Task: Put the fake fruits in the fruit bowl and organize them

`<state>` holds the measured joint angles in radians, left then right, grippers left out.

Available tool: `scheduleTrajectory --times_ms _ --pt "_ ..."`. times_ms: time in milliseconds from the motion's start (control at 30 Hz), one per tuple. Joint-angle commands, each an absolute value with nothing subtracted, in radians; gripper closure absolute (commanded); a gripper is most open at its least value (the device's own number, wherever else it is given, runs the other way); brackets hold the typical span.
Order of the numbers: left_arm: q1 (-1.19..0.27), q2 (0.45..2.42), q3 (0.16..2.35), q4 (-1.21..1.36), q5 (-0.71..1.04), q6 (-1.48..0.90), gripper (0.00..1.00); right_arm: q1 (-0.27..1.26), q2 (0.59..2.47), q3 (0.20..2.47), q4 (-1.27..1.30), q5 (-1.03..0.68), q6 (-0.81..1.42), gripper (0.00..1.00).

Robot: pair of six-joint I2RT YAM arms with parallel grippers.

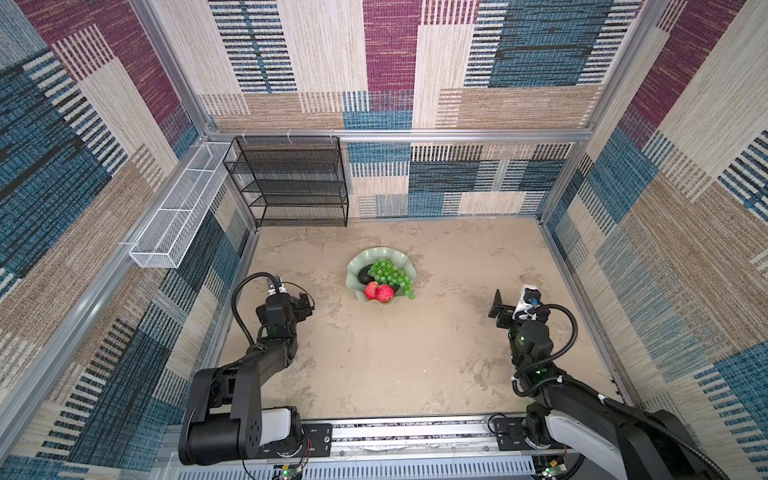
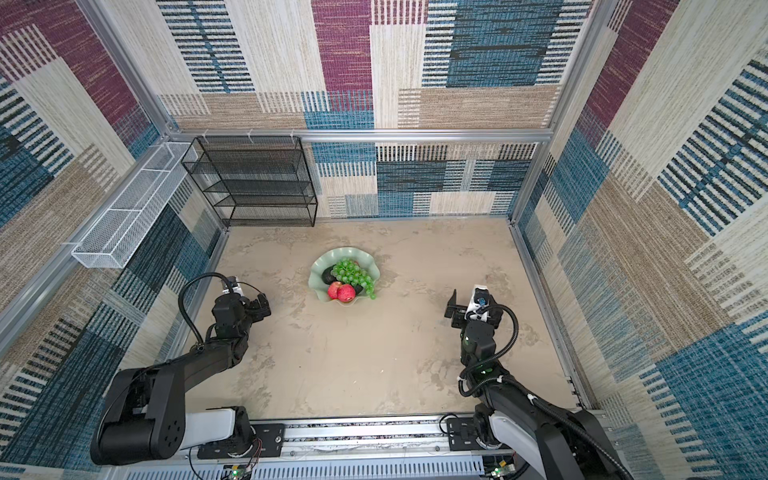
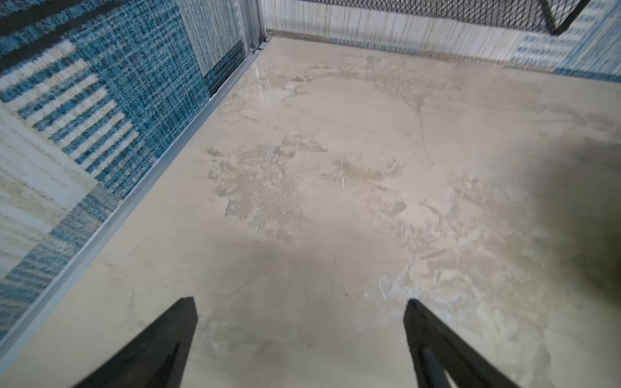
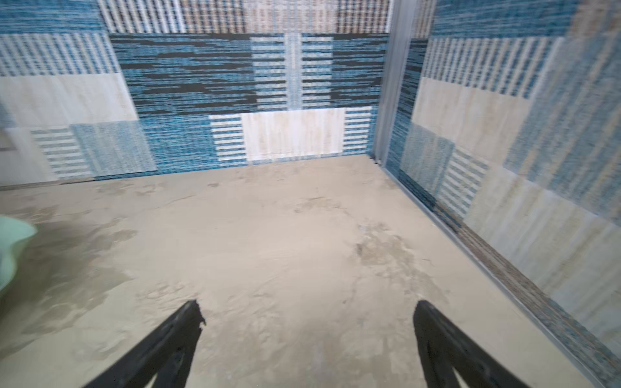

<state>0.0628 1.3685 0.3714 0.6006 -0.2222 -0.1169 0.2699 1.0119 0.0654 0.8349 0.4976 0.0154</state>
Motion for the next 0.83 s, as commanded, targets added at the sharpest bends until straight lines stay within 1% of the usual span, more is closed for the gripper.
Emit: scheduleTrajectory --times_ms 0,33,67,133,200,233,267,300,367,433,467,533,567,600,800 --pt "0.069 1.504 0.346 0.919 -0.045 -0.06 0.01 0.2 1.117 0.042 1.126 0.394 -0.003 0.0" --pt "0.061 1.539 0.345 0.97 -0.04 -0.044 0.01 0.186 1.17 0.048 1.178 0.367 -0.021 0.0" --pt "0.061 1.54 0.353 0.963 -0.046 -0.05 0.01 0.178 1.23 0.066 1.229 0.355 -0.045 0.0" --pt "0.059 1.511 0.401 0.814 -0.068 -0.063 0.01 0.159 1.334 0.103 1.311 0.304 -0.081 0.0" --pt "0.051 1.539 0.387 0.888 -0.086 -0.052 0.01 0.139 1.454 0.145 1.363 0.267 -0.1 0.0" --pt "0.051 1.53 0.392 0.866 -0.087 -0.054 0.01 0.118 1.514 0.155 1.421 0.234 -0.098 0.0" --pt "0.051 1.526 0.397 0.847 -0.086 -0.057 0.01 0.094 1.475 0.192 1.293 0.188 -0.063 0.0" --pt "0.05 1.529 0.395 0.855 -0.087 -0.055 0.01 0.064 1.464 0.195 1.251 0.145 -0.043 0.0" --pt "0.049 1.529 0.38 0.888 -0.079 -0.05 0.01 0.037 1.576 0.151 1.468 0.12 -0.031 0.0" --pt "0.049 1.531 0.376 0.9 -0.063 -0.043 0.01 0.022 1.522 0.206 1.265 0.086 -0.015 0.0" --pt "0.049 1.534 0.391 0.88 -0.048 -0.037 0.01 0.014 1.558 0.191 1.359 0.078 -0.016 0.0" --pt "0.046 1.541 0.437 0.8 0.005 -0.01 0.01 0.013 1.53 0.203 1.284 0.074 -0.011 0.0" --pt "0.043 1.544 0.442 0.794 0.037 0.009 0.01 0.012 1.548 0.196 1.333 0.075 -0.015 0.0" --pt "0.042 1.546 0.444 0.793 0.043 0.011 0.01 0.013 1.537 0.202 1.303 0.075 -0.012 0.0" --pt "0.045 1.549 0.45 0.784 0.048 0.009 0.01 0.012 1.537 0.202 1.3 0.074 -0.012 0.0"
